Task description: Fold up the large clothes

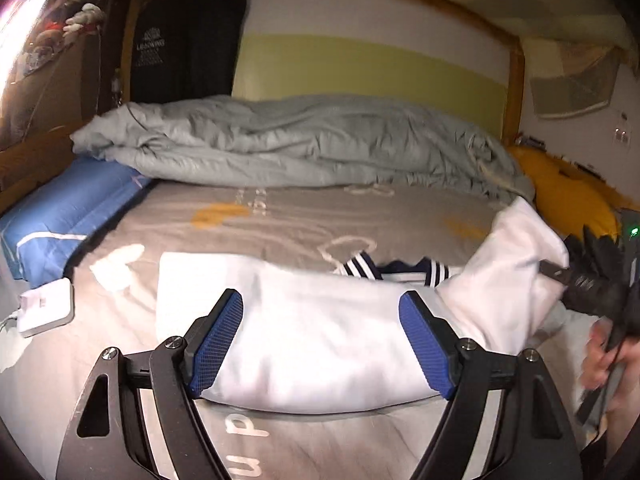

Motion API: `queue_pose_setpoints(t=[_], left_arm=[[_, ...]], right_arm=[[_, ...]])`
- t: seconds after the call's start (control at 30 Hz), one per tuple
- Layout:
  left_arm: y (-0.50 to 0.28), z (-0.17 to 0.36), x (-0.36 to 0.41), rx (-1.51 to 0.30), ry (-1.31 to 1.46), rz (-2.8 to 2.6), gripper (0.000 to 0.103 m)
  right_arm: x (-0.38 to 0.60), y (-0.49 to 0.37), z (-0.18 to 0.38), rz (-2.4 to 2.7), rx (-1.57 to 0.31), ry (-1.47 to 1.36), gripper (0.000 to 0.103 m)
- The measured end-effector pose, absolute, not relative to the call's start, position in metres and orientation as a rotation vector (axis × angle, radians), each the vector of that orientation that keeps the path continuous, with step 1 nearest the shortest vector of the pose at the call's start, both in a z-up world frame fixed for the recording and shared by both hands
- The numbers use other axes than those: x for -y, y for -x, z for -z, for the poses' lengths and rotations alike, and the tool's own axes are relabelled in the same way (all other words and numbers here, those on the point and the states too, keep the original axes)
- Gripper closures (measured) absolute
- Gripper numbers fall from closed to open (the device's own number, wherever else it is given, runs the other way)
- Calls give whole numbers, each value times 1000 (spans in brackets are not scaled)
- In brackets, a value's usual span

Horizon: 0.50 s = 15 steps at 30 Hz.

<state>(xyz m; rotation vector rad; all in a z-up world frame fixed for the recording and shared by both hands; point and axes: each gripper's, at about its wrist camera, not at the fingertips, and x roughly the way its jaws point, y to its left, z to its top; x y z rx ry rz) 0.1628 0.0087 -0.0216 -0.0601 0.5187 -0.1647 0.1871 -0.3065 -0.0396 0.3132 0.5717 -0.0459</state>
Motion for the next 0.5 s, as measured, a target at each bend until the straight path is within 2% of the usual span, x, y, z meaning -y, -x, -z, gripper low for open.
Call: queue_pose_setpoints(t=[0.1, 0.2, 0.23, 0.33, 0.4, 0.43, 0.5], left_arm=[[-180, 34, -1, -570, 82, 200, 24], [-200, 54, 8, -651, 72, 186, 24], [-203, 61, 10, -675, 74, 192, 24], [-207, 78, 18, -738, 51, 194, 24], [-203, 84, 21, -754, 64, 207, 24], [-202, 87, 24, -760, 83, 235, 24], [-201, 88, 33, -760, 108, 305, 25]], right_arm=[[386, -189, 73, 85, -691, -676, 82], [440, -189, 122, 91, -834, -967, 66], [447, -189, 131, 74, -847, -1002, 57], [439, -190, 125, 56, -838, -895, 47], [426, -192, 120, 20, -828, -803, 30], [418, -194, 121, -11, -818, -781, 18], [408, -195, 126, 39, -792, -722, 17]])
